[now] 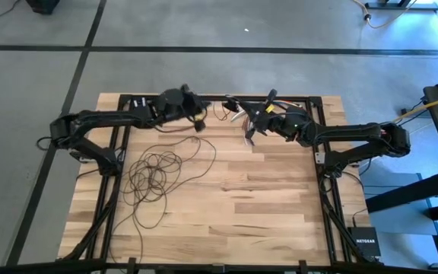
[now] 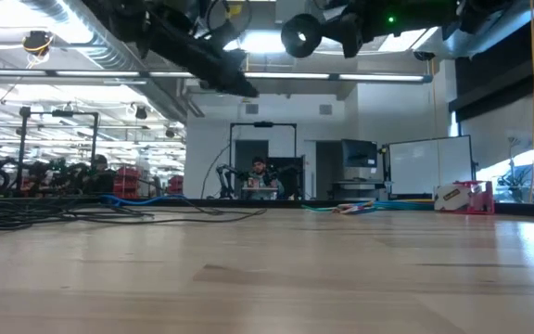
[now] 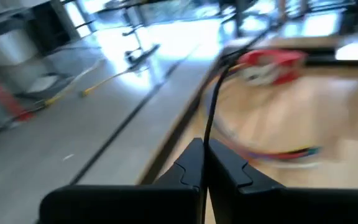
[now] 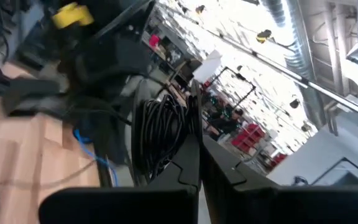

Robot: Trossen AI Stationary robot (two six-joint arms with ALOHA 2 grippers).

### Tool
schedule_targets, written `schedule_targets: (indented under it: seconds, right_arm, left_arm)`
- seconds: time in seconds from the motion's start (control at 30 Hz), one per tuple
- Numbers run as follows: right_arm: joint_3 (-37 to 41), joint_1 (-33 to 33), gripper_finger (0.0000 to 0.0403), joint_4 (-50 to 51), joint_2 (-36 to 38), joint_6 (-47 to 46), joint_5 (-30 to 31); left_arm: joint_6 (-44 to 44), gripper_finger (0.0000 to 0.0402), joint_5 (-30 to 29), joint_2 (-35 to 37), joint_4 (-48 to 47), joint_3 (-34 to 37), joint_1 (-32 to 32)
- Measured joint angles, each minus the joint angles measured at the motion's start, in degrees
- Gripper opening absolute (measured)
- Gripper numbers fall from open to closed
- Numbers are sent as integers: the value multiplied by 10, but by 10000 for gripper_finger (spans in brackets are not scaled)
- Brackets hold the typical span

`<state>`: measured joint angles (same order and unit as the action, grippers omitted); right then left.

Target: Coiling cords

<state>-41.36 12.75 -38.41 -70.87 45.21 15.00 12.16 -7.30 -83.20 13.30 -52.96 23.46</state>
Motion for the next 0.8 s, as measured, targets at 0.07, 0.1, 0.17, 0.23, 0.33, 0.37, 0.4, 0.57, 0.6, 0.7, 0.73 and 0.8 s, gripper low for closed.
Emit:
schedule_targets:
  seconds: [0.07,0.1,0.17,0.23,0.33,0.37,0.4,0.57,0.6,0.7,0.73,0.8]
  right_arm:
    - [0,0,9,-8,0,0,-6]
    - [0,0,9,-8,-1,0,-6]
    - [0,0,9,-7,-2,0,-6]
    - [0,0,9,0,-2,0,-1]
    - [0,0,9,8,-2,1,0]
    - [0,0,9,7,-2,1,0]
    - [0,0,9,5,-2,1,0]
    - [0,0,9,5,-3,2,3]
    - [0,0,9,2,-3,2,4]
    - [0,0,9,-9,-3,1,4]
    - [0,0,9,-10,-3,0,4]
    - [2,0,9,-2,-2,3,2]
  left_arm:
    - [-10,4,17,-25,34,2,-16]
    - [-11,4,25,-36,54,2,-26]
    - [3,2,30,-47,97,2,-46]
    - [17,2,26,-45,115,-11,-62]
    - [17,2,21,-28,116,-41,-80]
    - [17,2,21,-25,119,-52,-87]
    - [18,2,23,-23,118,-62,-96]
    - [35,2,35,-51,115,-89,-148]
    - [36,2,38,-63,116,-95,-156]
    - [40,2,38,-103,119,-117,-175]
    - [43,2,35,-120,122,-128,-179]
    - [49,2,29,-153,124,-148,-185]
